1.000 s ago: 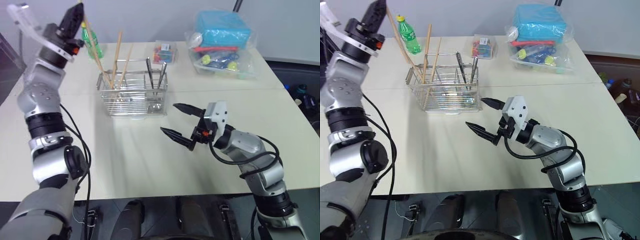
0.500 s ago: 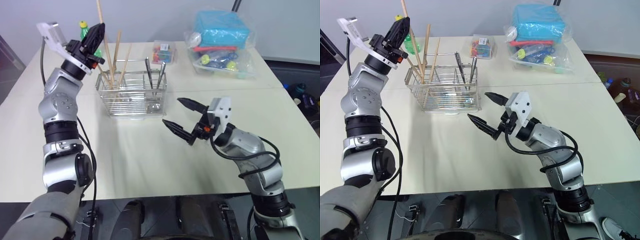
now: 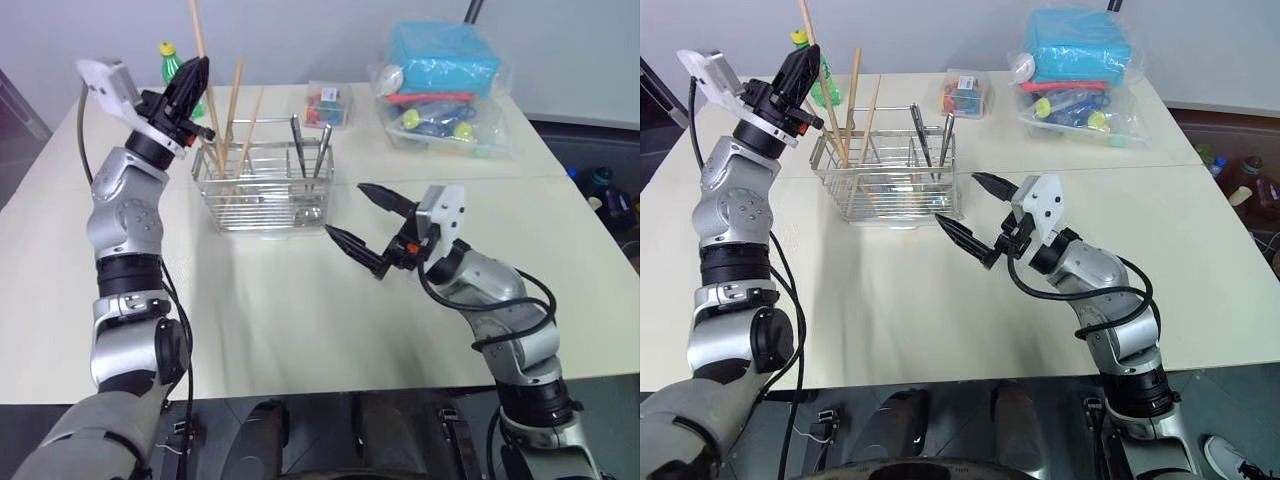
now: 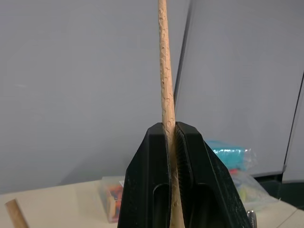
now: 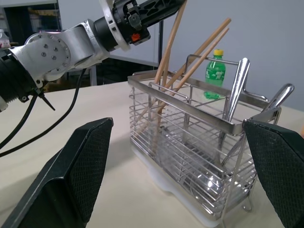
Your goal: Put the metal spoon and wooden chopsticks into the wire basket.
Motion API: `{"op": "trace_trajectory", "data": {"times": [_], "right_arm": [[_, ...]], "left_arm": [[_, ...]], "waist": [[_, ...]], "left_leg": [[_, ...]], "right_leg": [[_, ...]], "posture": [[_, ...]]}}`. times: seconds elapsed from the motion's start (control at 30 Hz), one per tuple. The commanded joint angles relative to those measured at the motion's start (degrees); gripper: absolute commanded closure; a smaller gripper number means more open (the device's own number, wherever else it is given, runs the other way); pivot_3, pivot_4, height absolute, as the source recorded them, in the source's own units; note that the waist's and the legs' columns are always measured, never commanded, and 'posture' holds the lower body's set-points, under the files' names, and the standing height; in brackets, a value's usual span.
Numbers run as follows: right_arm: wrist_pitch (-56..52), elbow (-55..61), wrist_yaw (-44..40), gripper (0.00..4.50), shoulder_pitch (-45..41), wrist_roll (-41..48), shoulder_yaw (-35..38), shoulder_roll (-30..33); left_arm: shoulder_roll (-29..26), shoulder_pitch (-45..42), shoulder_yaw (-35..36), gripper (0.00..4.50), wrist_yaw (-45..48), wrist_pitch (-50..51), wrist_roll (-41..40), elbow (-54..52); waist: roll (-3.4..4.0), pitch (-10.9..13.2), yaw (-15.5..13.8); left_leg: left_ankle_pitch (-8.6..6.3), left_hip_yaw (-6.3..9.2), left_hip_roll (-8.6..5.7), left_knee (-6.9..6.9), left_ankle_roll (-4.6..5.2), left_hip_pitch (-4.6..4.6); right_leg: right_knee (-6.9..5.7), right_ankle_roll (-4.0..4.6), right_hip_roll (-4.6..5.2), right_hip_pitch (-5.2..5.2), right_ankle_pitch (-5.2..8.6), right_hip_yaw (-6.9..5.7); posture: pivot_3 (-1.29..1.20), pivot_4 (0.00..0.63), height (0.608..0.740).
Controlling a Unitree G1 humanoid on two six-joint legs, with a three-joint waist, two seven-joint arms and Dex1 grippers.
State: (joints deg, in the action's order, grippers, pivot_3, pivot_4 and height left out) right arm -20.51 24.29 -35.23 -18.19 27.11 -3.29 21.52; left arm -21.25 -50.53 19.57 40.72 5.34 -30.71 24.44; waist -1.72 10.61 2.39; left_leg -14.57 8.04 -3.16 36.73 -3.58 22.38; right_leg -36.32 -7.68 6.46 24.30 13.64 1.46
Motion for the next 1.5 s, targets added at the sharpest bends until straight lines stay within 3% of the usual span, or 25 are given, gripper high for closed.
{"op": "trace_trajectory", "data": {"times": [0.03, 0.23, 0.6, 0.93, 1.17, 1.5], "right_arm": [[1.5, 0.3, 0.0, 0.00, -1.0, -0.2, 0.9, -0.3], [2.0, -0.3, -0.3, 0.00, -1.2, -0.4, 1.0, -0.2], [2.3, -1.8, -1.9, 0.00, -2.0, -0.4, 0.8, 0.0], [3.3, -7.0, -4.3, 0.00, -5.6, -0.5, 4.2, 2.6], [1.3, -6.6, -2.7, 0.00, -5.4, 0.5, 7.2, 3.7], [-7.5, 3.7, 0.0, 0.00, -0.1, 6.6, 8.9, 5.3]], "left_arm": [[0.1, 1.6, -0.9, 2.95, -0.2, -0.5, 0.0, -4.1], [-0.1, 6.6, -0.7, 0.04, -1.7, 1.6, -0.6, -9.2], [-1.9, 5.8, 2.2, 0.01, -7.5, 8.9, -7.0, -19.1], [-13.1, 7.2, 4.1, 0.01, -14.9, 23.5, -9.2, -28.2], [-19.1, 20.7, 7.7, 0.01, -18.6, 29.2, -7.8, -38.5], [-18.3, 41.7, 13.1, 0.01, -18.8, 34.4, -12.0, -54.4]], "waist": [[0.00, 0.0, 0.0], [0.00, 0.0, 0.0], [0.01, 0.0, 0.0], [0.03, 0.0, 0.0], [0.07, 0.0, 0.1], [0.09, 0.1, -0.3]], "left_leg": [[0.00, 0.00, 0.00, 0.00, 0.00, 0.00], [0.00, 0.02, 0.00, 0.01, 0.00, 0.00], [-0.01, 0.02, 0.00, 0.03, 0.02, 0.00], [-0.02, 0.01, 0.01, 0.03, 0.03, 0.00], [-0.02, 0.00, 0.02, 0.00, 0.04, -0.01], [-0.05, 0.00, 0.02, -0.02, 0.09, 0.00]], "right_leg": [[0.00, 0.00, 0.00, 0.00, 0.00, 0.00], [-0.02, 0.00, -0.01, 0.01, 0.00, 0.00], [-0.02, 0.00, -0.01, 0.00, 0.00, 0.01], [-0.02, 0.00, -0.02, 0.00, 0.00, 0.01], [-0.02, 0.00, -0.02, 0.01, 0.00, 0.04], [0.03, 0.02, -0.01, -0.01, 0.01, 0.05]], "posture": [[0.00, 0.150, 0.740], [0.00, 0.150, 0.740], [0.00, 0.150, 0.740], [0.00, 0.150, 0.740], [0.00, 0.150, 0.740], [0.00, 0.150, 0.740]]}}
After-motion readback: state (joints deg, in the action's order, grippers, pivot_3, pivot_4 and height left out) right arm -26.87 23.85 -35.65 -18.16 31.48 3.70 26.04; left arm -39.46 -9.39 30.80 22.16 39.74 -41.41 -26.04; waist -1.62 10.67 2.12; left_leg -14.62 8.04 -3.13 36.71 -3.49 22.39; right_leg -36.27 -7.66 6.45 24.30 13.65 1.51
